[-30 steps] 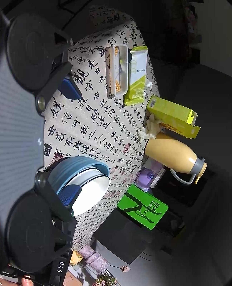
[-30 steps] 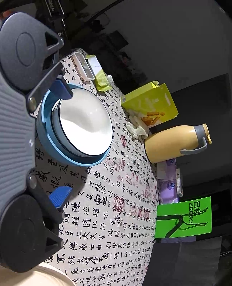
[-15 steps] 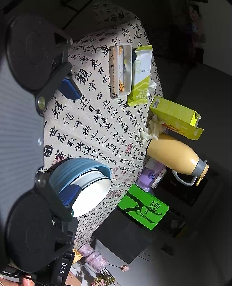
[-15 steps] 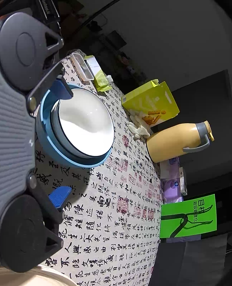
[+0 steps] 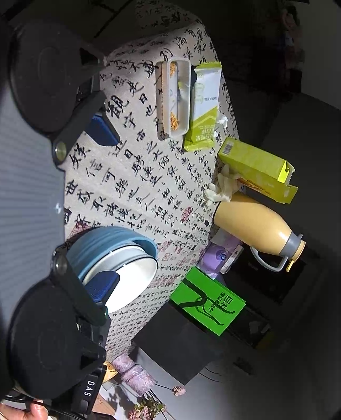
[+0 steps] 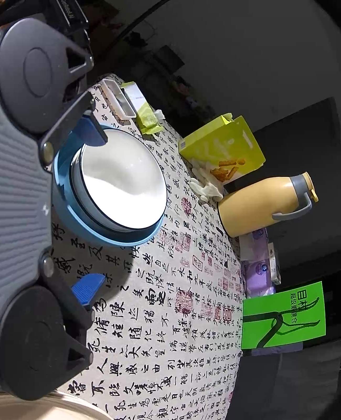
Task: Organize plates and bowls
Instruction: 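Move both open grippers to the rim of the blue bowl stack, then close both grippers on the rim of the blue bowl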
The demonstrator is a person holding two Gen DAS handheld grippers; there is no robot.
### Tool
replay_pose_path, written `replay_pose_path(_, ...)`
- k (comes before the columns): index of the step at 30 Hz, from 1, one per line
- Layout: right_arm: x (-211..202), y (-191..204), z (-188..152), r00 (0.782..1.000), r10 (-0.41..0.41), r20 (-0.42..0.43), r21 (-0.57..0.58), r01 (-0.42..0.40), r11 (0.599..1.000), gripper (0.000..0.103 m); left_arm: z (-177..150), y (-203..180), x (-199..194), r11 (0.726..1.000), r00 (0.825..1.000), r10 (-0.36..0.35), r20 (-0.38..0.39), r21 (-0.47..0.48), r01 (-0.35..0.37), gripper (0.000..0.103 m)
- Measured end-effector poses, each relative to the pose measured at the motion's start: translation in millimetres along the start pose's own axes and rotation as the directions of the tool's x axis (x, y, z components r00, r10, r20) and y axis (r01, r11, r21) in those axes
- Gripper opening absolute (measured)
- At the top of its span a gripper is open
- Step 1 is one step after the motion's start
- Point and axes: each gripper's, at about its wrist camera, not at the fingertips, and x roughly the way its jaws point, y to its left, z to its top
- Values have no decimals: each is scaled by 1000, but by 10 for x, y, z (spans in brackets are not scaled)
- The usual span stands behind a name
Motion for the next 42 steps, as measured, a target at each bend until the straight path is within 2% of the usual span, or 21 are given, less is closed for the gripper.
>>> replay_pose_path(7,34,-8,76,1000,7,-18,-10,-7,1000,103,99,-90,73,1000,1000,-3,-5,6,3,103)
replay_pose_path(14,58,-96,61,999,21,-24,27,-20,999,103,229,-176,186,999,1000,-22,-20,24,22,103)
replay_pose_path(21,89,-174,78,999,20,-33,59,-18,998,103,340,-231,354,997,997,-69,-41,34,71,103)
replay_pose_path(28,105,-298,89,999,19,-29,96,-16,995,103,449,-346,727,995,988,-68,-135,66,77,103)
replay_pose_path(34,265,-447,78,995,49,-87,176,-33,984,103,374,-445,1021,992,968,-72,-240,85,95,103)
replay_pose_path(42,547,-479,24,986,80,-149,247,-41,968,101,352,-400,1293,993,949,-74,-308,67,99,102)
